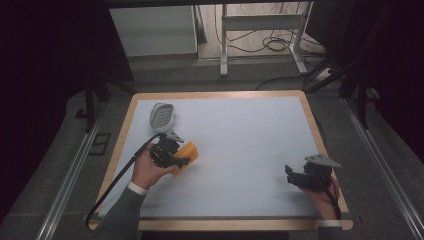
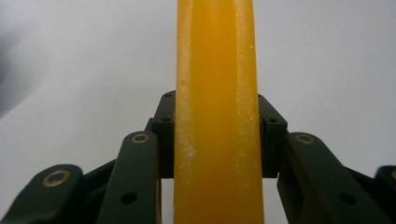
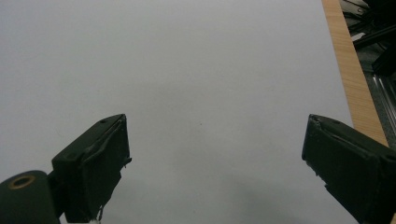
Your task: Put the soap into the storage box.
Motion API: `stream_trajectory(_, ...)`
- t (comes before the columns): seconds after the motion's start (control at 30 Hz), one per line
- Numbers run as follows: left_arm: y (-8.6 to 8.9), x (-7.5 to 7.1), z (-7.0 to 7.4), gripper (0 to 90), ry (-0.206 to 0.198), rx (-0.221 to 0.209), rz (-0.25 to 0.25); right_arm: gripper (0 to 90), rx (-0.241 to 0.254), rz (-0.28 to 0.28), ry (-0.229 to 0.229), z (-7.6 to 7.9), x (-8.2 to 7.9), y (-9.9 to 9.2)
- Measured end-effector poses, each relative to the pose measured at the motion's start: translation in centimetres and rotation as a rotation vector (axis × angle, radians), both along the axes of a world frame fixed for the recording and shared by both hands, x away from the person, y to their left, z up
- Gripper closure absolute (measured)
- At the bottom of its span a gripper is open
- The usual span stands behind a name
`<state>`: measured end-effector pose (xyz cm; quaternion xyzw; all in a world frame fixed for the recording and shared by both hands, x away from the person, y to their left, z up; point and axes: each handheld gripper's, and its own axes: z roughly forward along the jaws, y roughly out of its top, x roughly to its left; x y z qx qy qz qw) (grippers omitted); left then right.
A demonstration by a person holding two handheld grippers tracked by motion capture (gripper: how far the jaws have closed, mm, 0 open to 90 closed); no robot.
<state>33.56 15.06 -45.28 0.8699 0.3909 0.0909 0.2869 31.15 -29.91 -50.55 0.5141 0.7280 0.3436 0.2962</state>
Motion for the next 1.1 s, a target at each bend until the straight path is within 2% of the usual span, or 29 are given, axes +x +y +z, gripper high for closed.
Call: stream_trajectory(1.1,1.4,2.0,1.9,61.2,-0.027,-0.014,0.045,7.6,-0.001,-0.015,-0.006,0.1,0.0,-0.3)
